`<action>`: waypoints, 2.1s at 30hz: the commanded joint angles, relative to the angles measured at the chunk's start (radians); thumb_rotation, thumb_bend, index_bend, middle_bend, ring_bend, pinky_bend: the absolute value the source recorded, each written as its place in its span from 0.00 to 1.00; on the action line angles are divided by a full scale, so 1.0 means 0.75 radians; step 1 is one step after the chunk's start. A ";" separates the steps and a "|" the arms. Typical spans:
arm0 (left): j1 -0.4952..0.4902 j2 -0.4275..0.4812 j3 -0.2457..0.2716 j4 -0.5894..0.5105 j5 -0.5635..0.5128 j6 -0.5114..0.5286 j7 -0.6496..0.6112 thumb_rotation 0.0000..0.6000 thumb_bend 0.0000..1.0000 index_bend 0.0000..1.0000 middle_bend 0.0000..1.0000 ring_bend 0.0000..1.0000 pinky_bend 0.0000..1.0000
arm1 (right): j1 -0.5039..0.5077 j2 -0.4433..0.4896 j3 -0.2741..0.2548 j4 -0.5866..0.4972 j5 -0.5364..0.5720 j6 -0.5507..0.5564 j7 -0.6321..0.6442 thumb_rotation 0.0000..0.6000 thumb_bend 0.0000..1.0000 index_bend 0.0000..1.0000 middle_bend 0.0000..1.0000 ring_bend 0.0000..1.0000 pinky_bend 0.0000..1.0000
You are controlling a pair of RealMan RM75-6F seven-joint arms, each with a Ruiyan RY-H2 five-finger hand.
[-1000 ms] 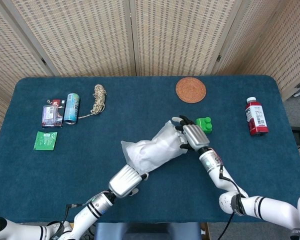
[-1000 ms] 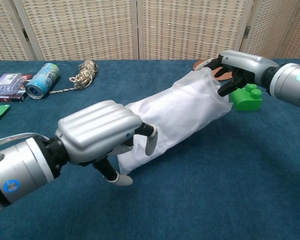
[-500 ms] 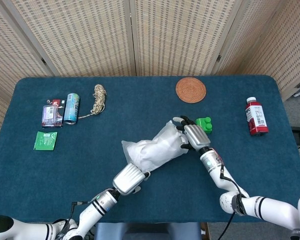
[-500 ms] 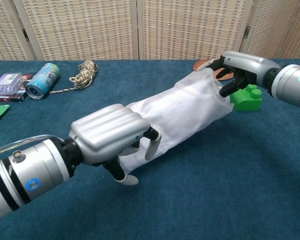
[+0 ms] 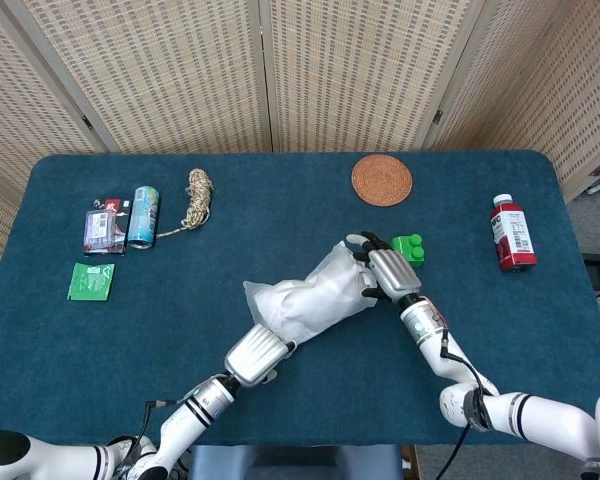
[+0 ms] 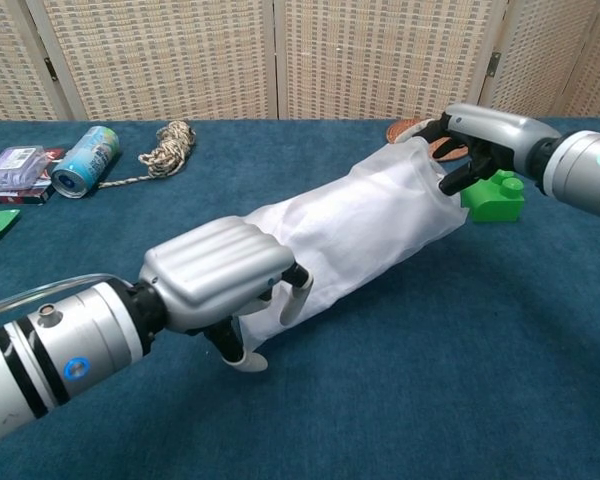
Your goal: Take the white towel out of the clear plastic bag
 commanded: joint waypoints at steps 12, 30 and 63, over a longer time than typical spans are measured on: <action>0.012 -0.007 0.008 0.036 0.003 0.013 -0.007 1.00 0.16 0.58 1.00 1.00 1.00 | 0.002 -0.005 0.003 -0.001 0.001 -0.004 -0.004 1.00 0.62 0.74 0.14 0.00 0.15; 0.033 0.015 0.022 0.045 0.001 0.026 0.021 1.00 0.22 0.59 1.00 1.00 1.00 | -0.004 -0.008 0.006 0.017 0.004 -0.011 0.012 1.00 0.62 0.74 0.14 0.00 0.15; 0.036 -0.008 0.012 0.093 0.038 0.025 0.003 1.00 0.22 0.59 1.00 1.00 1.00 | -0.009 -0.010 0.009 0.028 0.014 -0.027 0.028 1.00 0.62 0.74 0.14 0.00 0.15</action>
